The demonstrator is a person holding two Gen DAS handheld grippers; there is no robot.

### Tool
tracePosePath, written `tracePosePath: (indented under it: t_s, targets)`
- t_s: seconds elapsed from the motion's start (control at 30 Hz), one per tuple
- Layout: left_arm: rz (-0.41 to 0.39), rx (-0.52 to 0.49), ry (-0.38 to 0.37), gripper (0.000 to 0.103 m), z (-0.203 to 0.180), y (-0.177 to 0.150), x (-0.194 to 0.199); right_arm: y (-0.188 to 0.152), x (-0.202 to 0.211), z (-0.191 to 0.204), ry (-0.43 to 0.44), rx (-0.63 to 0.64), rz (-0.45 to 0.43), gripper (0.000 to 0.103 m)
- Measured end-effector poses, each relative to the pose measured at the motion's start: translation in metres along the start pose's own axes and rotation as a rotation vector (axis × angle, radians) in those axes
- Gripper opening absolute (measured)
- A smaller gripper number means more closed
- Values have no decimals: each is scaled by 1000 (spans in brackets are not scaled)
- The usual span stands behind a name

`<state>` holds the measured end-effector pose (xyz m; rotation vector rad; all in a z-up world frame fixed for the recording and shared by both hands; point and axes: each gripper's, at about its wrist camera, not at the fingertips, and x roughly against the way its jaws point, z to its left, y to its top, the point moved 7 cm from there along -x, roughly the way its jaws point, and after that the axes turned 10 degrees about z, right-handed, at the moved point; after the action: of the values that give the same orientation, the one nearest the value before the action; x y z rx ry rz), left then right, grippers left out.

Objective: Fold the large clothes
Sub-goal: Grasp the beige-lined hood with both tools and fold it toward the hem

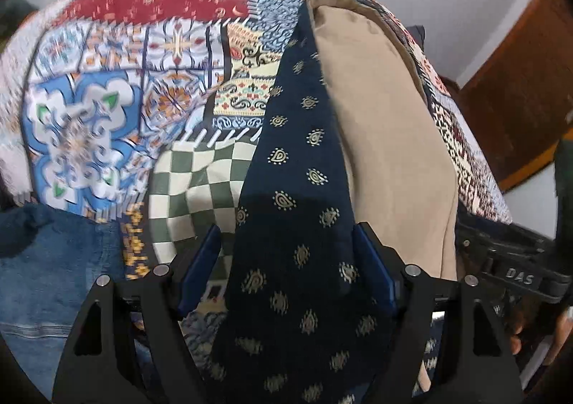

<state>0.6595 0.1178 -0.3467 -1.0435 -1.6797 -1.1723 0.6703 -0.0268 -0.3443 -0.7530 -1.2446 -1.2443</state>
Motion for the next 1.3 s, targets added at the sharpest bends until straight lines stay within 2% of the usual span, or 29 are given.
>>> tracePosePath:
  t_s: [0.03,0.07,0.1,0.13,0.17,0.23,0.27,0.3,0.43,0.57,0.6,0.7,0.83,1.13,1.3]
  targets:
    - [-7,11,-6,68,1,0,-1,0,0,-2,0,6,-11,58]
    - [-25,16,-16,64,2,0,1,-2,-2,-5,3,5,-9,41]
    - [-36,5,-12,56,1,0,2,-3,-3,-5,24,1,0,32]
    - [-42,-4,-7,47,0,-1,4,-5,-3,-5,50,-6,5,17]
    - [-49,-22,17,42,-1,-2,7,-7,0,-5,55,-10,-4,11]
    - [-59,-47,54,25,-3,-2,14,-12,14,-2,13,4,-46,9]
    - [-67,-64,75,20,-4,-4,20,-16,23,2,2,25,-63,9]
    - [-67,-88,67,7,-7,-6,27,-20,33,6,-2,41,-76,9]
    - [-122,-176,79,7,-20,-19,73,-49,86,26,6,127,-140,8]
    - [-155,-242,46,7,-33,-46,126,-93,141,44,20,209,-189,8]
    - [-166,-269,45,7,-37,-56,140,-94,144,53,20,221,-194,8]
    - [-192,-325,57,7,-51,-77,166,-127,160,56,18,255,-213,8]
    - [-187,-350,53,7,-55,-115,184,-156,167,48,28,266,-220,8]
    - [-135,-390,86,7,-45,-192,174,-211,144,24,15,224,-178,8]
    - [-50,-358,96,7,-25,-223,142,-231,126,10,-17,194,-148,9]
